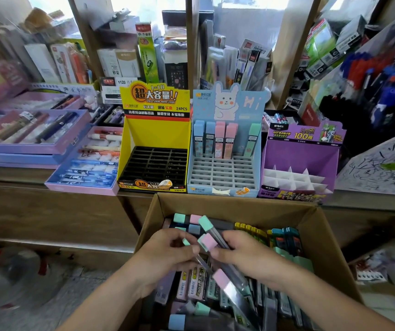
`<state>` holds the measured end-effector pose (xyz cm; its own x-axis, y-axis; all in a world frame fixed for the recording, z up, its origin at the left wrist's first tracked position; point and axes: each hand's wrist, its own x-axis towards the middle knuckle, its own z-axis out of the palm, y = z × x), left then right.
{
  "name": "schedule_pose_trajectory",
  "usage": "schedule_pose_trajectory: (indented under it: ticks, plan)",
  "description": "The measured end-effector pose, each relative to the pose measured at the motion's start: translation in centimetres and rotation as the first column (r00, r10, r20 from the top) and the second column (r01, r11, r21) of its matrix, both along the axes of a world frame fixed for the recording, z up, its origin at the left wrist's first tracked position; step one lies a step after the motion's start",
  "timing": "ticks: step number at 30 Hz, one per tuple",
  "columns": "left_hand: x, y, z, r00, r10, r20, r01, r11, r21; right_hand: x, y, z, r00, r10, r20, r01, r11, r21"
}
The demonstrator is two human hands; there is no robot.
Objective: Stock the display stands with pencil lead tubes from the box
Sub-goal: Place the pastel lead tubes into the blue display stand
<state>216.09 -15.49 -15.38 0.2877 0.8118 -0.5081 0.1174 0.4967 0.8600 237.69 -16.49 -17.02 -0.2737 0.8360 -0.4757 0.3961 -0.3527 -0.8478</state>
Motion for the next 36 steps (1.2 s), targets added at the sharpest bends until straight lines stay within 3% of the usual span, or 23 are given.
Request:
schedule_pose_trajectory:
  ticks: [10,15,19,25,28,32,36]
  plan:
    - [1.3,1.4,1.1,0.996,0.082,0.034,-0.086,0.987,0.133,-1.1,0.2,1.7,0.942,-0.118,-0.314,0.099,0.992,-0.074]
    - [2.1,1.7,1.9,0.994,0.109,-0.008,-0.104,0.966,0.235,-1.5,0.4,2.5,0.856,-0.173,-0.488,0.084,0.976,-0.2]
    - [2.3,1.7,2.9,0.988,0.152,0.017,-0.152,0.962,0.227,-1.3,0.3,3.1,0.863,-0.115,-0.493,0.044,0.987,-0.153]
    - [2.5,0.8,3.5,0.986,0.122,0.112,-0.129,0.99,0.064,-1.4,0.5,3.7,0.828,-0.127,-0.547,0.082,0.991,-0.107]
    - [3.1,-0.1,3.7,0.952,0.098,0.29,-0.078,0.994,-0.08,-1.6,0.6,3.8,0.775,-0.187,-0.603,0.129,0.982,-0.139]
    - [4.2,-1.0,4.1,0.911,0.157,0.381,-0.073,0.972,-0.224,-2.3,0.7,3.7,0.811,-0.218,-0.543,0.191,0.976,-0.106]
    - [4.5,-1.1,4.3,0.9,0.268,0.343,-0.154,0.933,-0.325,-2.9,0.5,3.7,0.873,-0.206,-0.441,0.224,0.974,-0.012]
